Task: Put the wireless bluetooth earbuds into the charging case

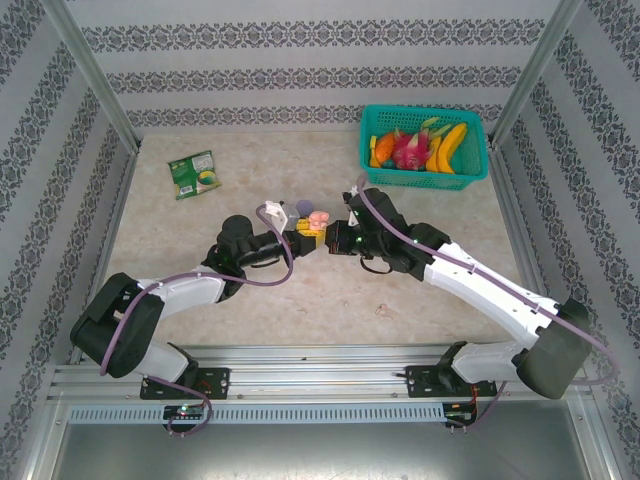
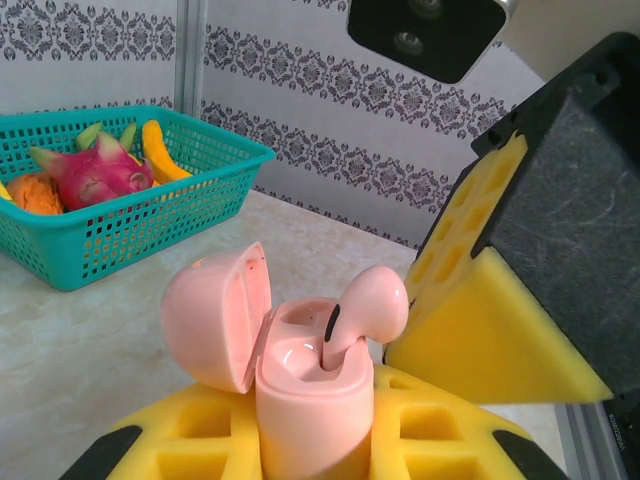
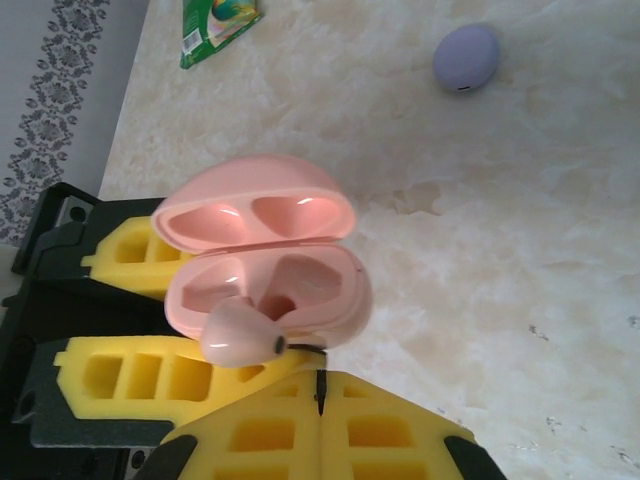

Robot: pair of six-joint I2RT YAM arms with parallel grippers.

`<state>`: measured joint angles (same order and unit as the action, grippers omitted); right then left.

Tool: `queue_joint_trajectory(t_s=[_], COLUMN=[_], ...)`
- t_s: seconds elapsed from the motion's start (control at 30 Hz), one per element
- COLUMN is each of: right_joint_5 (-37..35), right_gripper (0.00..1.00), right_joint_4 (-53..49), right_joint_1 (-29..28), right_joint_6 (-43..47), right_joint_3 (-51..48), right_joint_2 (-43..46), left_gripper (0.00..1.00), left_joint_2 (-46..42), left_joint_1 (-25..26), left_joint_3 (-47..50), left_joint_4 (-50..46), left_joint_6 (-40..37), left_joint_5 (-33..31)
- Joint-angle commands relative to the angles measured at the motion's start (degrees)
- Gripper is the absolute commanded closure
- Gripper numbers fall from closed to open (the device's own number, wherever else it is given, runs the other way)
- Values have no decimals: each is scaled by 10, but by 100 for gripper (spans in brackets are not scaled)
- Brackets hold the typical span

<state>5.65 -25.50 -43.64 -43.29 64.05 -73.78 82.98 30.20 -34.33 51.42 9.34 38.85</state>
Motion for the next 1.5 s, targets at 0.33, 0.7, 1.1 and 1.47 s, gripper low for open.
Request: queue_joint_trajectory(t_s=[0.33,0.7,1.1,1.47], right_joint_5=[19,50,45,13], right_gripper=[100,100,100,94], right_joint_4=[8,35,31,1], right_joint_1=[-6,-8,3,87], right_joint_6=[7,-5,-12,-25], right_joint_3=[64,99,69,-13], right_joint_2=[-25,-71,-17,95], left_gripper=[100,100,100,100], left_joint_2=[-6,-6,-10,-18], left_joint_1=[-8,-8,-8,-8], left_joint_3=[-14,-14,-10,4], left_joint_4=[0,-2,-3,5], left_joint_6=[7,8,2,-1], left_joint_5=[24,28,17,-29])
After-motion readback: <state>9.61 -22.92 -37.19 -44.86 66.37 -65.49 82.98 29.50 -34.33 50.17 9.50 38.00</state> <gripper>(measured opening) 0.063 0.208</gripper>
